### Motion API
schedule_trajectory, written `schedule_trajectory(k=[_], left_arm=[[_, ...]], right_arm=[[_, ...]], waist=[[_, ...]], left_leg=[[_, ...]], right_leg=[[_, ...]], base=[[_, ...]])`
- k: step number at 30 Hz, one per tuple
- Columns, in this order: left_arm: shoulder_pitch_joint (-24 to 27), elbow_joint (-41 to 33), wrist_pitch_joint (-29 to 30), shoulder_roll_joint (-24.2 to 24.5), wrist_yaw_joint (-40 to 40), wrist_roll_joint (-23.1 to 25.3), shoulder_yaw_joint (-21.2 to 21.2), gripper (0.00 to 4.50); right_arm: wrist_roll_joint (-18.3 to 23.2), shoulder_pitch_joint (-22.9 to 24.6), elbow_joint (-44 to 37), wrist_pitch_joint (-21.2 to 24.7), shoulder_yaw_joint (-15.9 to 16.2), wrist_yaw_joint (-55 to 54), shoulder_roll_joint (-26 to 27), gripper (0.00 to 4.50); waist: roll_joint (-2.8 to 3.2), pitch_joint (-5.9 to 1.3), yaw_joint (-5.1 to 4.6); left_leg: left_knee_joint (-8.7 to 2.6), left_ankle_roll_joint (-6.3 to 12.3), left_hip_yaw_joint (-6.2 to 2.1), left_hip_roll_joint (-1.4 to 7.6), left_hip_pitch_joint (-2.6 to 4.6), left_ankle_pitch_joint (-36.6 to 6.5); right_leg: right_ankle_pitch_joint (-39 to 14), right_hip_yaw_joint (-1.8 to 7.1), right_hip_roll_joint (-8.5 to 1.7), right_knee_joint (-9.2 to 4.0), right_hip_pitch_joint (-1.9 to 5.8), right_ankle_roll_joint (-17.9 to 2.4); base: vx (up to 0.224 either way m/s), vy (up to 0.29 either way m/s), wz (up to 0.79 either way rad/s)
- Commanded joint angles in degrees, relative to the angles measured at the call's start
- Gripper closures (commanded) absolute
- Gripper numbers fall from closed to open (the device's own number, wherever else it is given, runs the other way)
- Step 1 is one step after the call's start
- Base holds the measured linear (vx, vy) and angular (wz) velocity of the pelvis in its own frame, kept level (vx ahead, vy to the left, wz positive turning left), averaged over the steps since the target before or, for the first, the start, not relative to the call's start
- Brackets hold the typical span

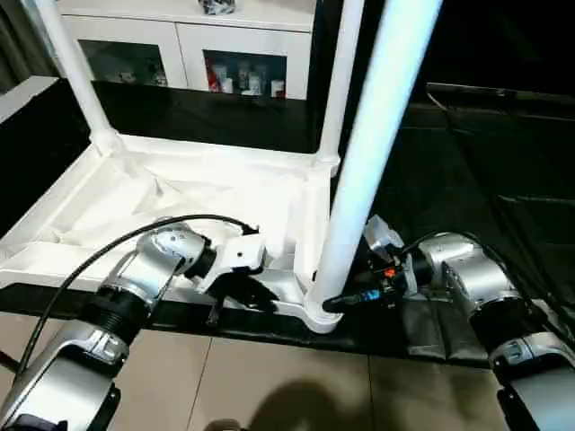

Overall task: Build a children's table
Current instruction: Rotate leg to tighten

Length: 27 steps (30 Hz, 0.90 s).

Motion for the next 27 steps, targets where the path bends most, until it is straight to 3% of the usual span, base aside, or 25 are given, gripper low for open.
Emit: schedule_trajectory(k=[1,10,16,18,20,24,26,27], left_arm=[[0.87,-1.19,-0.35,-0.09,-1.91,0.89,-1.94,4.5],[0.44,0.68,0.77,-0.93,1.51,0.75,-0.51,4.5],[-0.72,2.39,5.82,-4.24,8.86,-1.27,3.44,4.5],[-1.44,3.57,7.72,-6.12,12.94,-1.97,5.22,4.5],[-1.78,4.2,8.56,-7.04,15.02,-2.08,5.9,4.5],[-2.56,5.44,11.05,-9.24,20.01,-1.96,7.09,4.5],[-3.22,6.06,12.82,-10.5,22.69,-2.09,7.98,4.5],[-3.95,6.7,14.68,-11.74,25.53,-2.23,8.99,4.5]], right_arm=[[1.28,-0.55,-0.86,0.69,1.2,0.87,-0.77,2.37],[3.01,0.78,-2.48,1.9,2.33,0.87,-1.25,2.46],[2.91,2.95,-4.33,3.58,-0.55,-2.15,0.88,2.46],[1.8,3.33,-3.72,3.5,-0.94,-8.69,2.34,2.46],[0.94,3.29,-3.08,3.44,-1.2,-12.46,3.28,2.47],[-0.39,2.42,-1.01,4.48,-2.3,-21.34,6.2,2.51],[-0.81,1.46,0.37,5.91,-3.37,-27.11,8.45,2.51],[-1.26,0.35,1.74,7.43,-4.48,-32.73,10.73,2.52]], waist=[[-0.02,-3.82,-0.22],[0.04,-3.85,-0.03],[0.17,-3.73,0.37],[-0.03,-3.54,0.01],[0.05,-3.4,-0.28],[-0.24,-3.42,-1.4],[-0.06,-3.39,-1.77],[-0.16,-3.25,-2.68]], left_leg=[[-3.71,3.72,-1.2,4.2,0.58,-9.04],[-3.64,3.58,-1.17,4.15,0.61,-9.16],[-3.63,3.08,-1.07,4.3,1.03,-10.64],[-3.74,2.41,-1.1,4.13,0.81,-11.43],[-3.76,1.55,-1.32,3.76,0.87,-12.73],[-3.83,1.68,-1.44,3.52,0.45,-12.03],[-3.84,1.58,-1.47,3.45,0.47,-11.63],[-3.92,0.93,-1.66,3.22,0.31,-12.51]], right_leg=[[-16.97,4.2,-6.66,-3.95,2.69,-9.02],[-16.56,4.18,-6.53,-3.98,2.68,-9.03],[-18.37,4.31,-6.58,-4.3,2.36,-9.09],[-20.42,4.28,-6.58,-4.45,2.45,-8.56],[-25.41,4.07,-6.83,-5.01,2.56,-6.73],[-26.14,3.98,-6.75,-5.24,2.83,-5.45],[-25.75,3.96,-6.58,-5.12,2.68,-5.76],[-27.68,3.63,-6.6,-5.34,2.76,-5.51]], base=[[0.0,0.0,0.0],[0.0,0.0,0.0],[0.0,0.0,0.0],[0.0,0.0,0.0],[0.0,0.0,0.0],[0.0,0.0,0.0],[0.0,0.0,0.0],[0.0,0.0,0.0]])
